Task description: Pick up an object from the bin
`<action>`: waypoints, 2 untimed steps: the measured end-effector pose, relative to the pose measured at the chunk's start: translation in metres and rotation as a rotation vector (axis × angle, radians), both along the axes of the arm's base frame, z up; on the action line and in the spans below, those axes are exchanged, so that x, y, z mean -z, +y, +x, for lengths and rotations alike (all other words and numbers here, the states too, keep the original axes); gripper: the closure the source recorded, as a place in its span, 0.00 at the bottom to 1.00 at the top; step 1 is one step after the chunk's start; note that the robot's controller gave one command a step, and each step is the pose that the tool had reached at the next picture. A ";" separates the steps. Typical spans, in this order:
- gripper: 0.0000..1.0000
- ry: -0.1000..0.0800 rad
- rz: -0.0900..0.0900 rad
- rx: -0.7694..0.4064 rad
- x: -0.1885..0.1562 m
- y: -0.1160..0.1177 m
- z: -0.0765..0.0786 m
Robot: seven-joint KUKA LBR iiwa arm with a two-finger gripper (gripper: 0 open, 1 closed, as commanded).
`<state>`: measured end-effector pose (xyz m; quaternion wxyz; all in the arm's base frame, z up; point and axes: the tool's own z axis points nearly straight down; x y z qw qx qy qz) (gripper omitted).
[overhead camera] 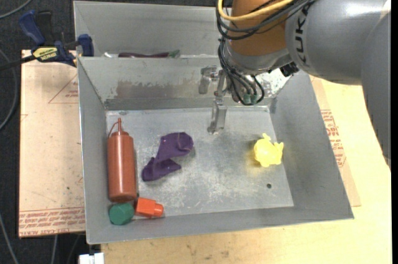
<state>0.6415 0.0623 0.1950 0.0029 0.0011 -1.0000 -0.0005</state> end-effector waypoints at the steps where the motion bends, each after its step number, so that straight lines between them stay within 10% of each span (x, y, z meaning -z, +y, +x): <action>1: 0.00 -0.008 0.000 0.001 -0.005 0.000 0.001; 2: 0.00 -0.013 0.000 -0.060 0.027 0.010 -0.005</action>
Offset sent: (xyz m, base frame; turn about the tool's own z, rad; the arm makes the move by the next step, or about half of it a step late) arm -0.0292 0.0421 -0.1250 -0.2358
